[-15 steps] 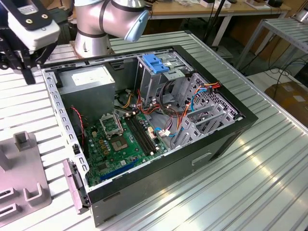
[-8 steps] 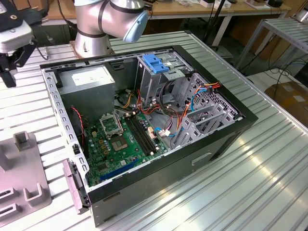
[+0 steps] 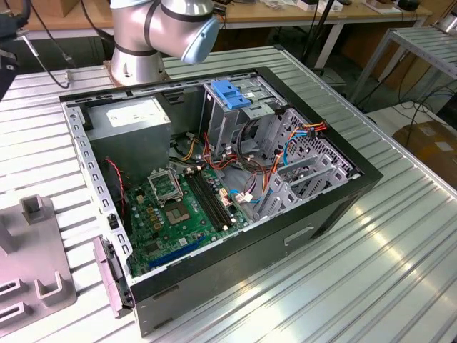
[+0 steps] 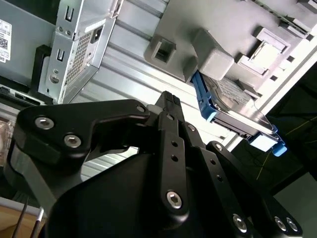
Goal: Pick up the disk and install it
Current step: 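Reach for the disk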
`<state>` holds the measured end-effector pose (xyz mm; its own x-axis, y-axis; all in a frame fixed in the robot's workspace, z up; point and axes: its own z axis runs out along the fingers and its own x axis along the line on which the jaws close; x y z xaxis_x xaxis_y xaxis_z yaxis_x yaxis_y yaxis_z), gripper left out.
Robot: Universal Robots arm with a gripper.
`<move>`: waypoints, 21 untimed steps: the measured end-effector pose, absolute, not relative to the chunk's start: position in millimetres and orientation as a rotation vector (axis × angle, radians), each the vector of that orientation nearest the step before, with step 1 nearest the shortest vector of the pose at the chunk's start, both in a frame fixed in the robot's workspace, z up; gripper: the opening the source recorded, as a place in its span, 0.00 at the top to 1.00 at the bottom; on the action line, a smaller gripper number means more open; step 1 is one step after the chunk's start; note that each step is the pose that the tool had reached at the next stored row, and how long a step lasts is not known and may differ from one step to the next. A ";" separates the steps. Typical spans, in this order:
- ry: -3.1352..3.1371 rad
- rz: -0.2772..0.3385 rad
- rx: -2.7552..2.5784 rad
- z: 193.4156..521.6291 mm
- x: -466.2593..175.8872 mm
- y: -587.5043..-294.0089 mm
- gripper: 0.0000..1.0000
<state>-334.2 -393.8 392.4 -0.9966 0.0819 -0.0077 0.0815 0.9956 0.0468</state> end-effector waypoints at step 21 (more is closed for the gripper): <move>3.128 0.084 0.142 392.3 -431.4 -391.3 0.90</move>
